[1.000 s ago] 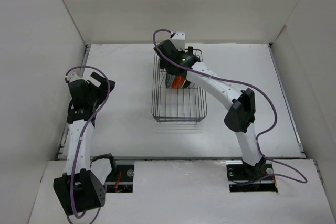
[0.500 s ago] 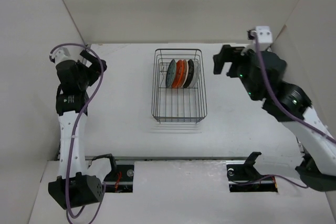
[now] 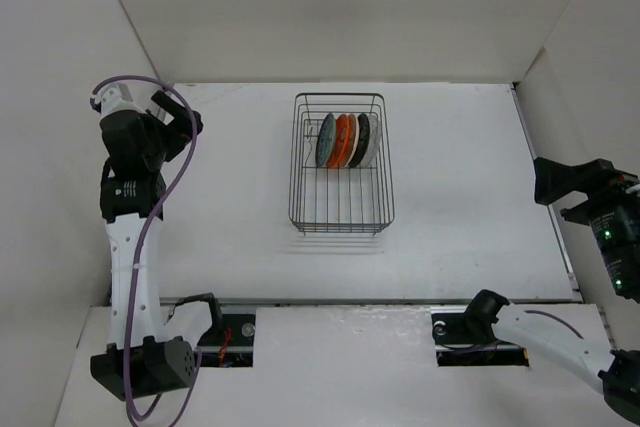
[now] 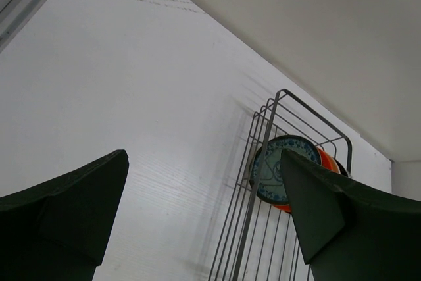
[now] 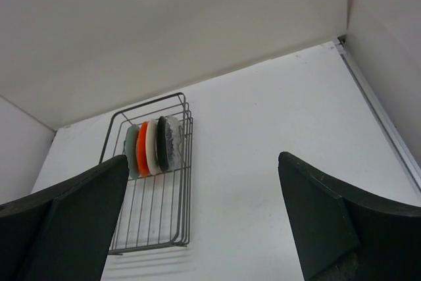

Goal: Load the plates into the dish rack

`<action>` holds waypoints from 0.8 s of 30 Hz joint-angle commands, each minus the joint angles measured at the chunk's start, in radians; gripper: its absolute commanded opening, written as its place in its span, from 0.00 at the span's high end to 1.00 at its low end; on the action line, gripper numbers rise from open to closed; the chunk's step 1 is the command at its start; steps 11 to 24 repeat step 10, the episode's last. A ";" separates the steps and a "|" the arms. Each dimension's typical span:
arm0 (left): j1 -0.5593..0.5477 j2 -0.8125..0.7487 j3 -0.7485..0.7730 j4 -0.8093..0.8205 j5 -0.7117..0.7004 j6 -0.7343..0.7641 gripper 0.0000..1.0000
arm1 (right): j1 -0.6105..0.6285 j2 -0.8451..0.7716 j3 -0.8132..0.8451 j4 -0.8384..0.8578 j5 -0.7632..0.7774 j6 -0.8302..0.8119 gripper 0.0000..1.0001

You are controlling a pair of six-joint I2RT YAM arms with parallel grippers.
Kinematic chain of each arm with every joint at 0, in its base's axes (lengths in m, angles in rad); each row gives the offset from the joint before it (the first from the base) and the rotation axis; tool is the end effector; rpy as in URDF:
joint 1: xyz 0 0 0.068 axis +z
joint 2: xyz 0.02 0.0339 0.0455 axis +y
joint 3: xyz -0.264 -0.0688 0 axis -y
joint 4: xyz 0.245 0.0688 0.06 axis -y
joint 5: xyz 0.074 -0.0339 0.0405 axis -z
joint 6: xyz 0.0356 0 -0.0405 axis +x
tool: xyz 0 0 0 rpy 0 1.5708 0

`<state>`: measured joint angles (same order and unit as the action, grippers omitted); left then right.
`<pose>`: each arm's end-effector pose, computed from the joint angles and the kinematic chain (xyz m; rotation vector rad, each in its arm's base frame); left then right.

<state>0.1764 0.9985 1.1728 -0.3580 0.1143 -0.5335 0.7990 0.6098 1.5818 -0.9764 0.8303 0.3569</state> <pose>0.2128 0.0338 0.4170 -0.5347 1.6843 -0.3600 0.0120 -0.0254 0.5005 0.3021 1.5502 0.2527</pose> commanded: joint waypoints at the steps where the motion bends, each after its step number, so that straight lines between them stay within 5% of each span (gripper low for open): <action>1: -0.002 -0.014 0.004 0.008 0.039 0.018 0.00 | -0.003 0.010 -0.013 -0.097 0.036 0.042 0.00; 24: -0.002 -0.014 0.004 0.008 0.010 0.018 0.00 | -0.003 0.050 0.007 -0.107 0.056 0.042 0.00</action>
